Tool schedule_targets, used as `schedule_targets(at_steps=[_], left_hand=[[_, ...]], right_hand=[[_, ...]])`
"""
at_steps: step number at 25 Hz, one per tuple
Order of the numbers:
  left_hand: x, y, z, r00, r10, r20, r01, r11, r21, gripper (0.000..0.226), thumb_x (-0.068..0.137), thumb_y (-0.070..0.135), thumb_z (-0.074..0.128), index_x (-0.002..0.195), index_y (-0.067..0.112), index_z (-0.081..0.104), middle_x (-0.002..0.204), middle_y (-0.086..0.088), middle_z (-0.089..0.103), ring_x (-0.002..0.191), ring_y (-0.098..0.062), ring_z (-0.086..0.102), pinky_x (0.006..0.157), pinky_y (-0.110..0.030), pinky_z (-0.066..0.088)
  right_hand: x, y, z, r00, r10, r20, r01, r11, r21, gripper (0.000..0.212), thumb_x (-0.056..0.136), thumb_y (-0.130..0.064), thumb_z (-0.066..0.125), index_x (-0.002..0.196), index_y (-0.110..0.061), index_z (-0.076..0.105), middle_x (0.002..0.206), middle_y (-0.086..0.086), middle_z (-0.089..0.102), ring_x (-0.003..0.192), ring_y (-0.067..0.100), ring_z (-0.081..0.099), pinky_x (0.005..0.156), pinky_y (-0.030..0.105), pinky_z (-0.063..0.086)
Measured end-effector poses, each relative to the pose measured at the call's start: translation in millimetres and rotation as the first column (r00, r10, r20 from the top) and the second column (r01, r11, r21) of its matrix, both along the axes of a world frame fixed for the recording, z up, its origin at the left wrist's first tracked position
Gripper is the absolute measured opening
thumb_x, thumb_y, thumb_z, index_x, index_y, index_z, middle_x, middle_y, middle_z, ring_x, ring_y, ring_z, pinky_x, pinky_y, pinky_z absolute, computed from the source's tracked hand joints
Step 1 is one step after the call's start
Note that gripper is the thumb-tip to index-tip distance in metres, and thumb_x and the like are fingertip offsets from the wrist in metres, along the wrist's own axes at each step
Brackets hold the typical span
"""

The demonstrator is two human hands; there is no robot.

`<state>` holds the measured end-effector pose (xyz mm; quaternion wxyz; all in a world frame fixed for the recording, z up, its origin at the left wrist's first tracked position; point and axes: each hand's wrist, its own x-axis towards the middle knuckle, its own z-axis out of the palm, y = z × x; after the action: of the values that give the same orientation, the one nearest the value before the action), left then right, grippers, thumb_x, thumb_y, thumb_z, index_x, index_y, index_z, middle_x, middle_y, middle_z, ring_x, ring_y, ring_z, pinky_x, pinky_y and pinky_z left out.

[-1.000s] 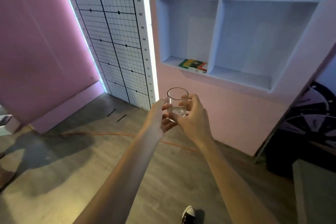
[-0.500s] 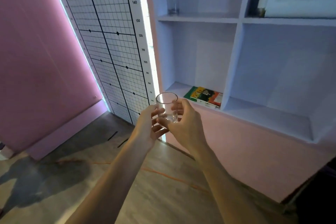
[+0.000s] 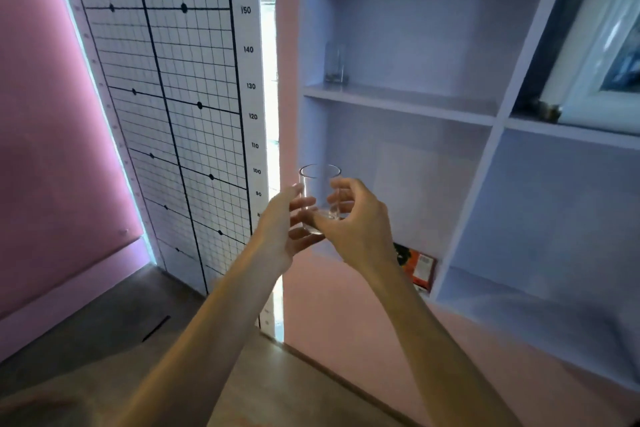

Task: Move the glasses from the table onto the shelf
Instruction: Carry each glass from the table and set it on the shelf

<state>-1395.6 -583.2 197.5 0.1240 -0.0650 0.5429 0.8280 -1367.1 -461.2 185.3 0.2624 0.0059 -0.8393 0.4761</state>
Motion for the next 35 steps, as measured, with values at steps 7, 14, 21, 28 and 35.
schedule_targets(at_steps=[7, 14, 21, 28, 35], left_hand=[[-132, -4, 49, 0.979, -0.197, -0.057, 0.197, 0.98, 0.002, 0.036, 0.095, 0.034, 0.062, 0.111, 0.003, 0.066, 0.086, -0.012, 0.067, 0.061, -0.021, 0.068, 0.067, -0.037, 0.062], [-199, 17, 110, 0.941, -0.3, -0.156, 0.308, 0.951, 0.029, 0.022, 0.096, 0.027, 0.058, 0.092, 0.006, 0.065, 0.061, -0.005, 0.066, 0.05, -0.019, 0.065, 0.064, -0.036, 0.061], [-246, 50, 153, 0.956, -0.222, -0.19, 0.239, 0.969, 0.067, 0.041, 0.097, 0.044, 0.052, 0.111, 0.008, 0.067, 0.092, -0.011, 0.063, 0.06, -0.02, 0.06, 0.058, -0.029, 0.056], [-263, 62, 164, 0.966, -0.195, -0.172, 0.221, 0.964, 0.15, 0.037, 0.1, 0.039, 0.046, 0.106, 0.01, 0.068, 0.081, -0.01, 0.068, 0.065, -0.022, 0.064, 0.053, -0.027, 0.049], [-272, 68, 163, 0.964, -0.213, -0.16, 0.235, 0.963, 0.132, 0.039, 0.1, 0.044, 0.046, 0.11, 0.01, 0.065, 0.085, -0.009, 0.066, 0.072, -0.023, 0.063, 0.068, -0.031, 0.054]], right_hand=[[-111, -10, 48, 0.979, -0.195, -0.061, 0.196, 0.981, 0.008, 0.071, 0.078, -0.045, 0.086, 0.138, -0.02, 0.056, 0.113, -0.007, 0.068, 0.099, 0.009, 0.066, 0.09, 0.027, 0.059], [-175, 8, 99, 0.93, -0.326, -0.17, 0.323, 0.945, -0.047, 0.069, 0.07, -0.048, 0.09, 0.125, -0.018, 0.062, 0.104, -0.007, 0.071, 0.093, 0.006, 0.069, 0.081, 0.025, 0.059], [-244, 52, 155, 0.849, -0.49, -0.196, 0.493, 0.869, -0.038, 0.066, 0.065, -0.041, 0.092, 0.119, -0.014, 0.065, 0.102, -0.001, 0.068, 0.094, 0.018, 0.07, 0.079, 0.025, 0.055], [-309, 92, 153, 0.809, -0.585, -0.066, 0.588, 0.806, 0.062, 0.047, 0.07, -0.036, 0.082, 0.108, -0.011, 0.069, 0.102, 0.01, 0.074, 0.1, 0.032, 0.071, 0.074, 0.031, 0.049], [-316, 98, 150, 0.81, -0.587, -0.012, 0.586, 0.808, 0.052, 0.05, 0.059, -0.05, 0.087, 0.078, -0.015, 0.056, 0.075, 0.002, 0.059, 0.072, 0.024, 0.059, 0.058, 0.026, 0.037]])
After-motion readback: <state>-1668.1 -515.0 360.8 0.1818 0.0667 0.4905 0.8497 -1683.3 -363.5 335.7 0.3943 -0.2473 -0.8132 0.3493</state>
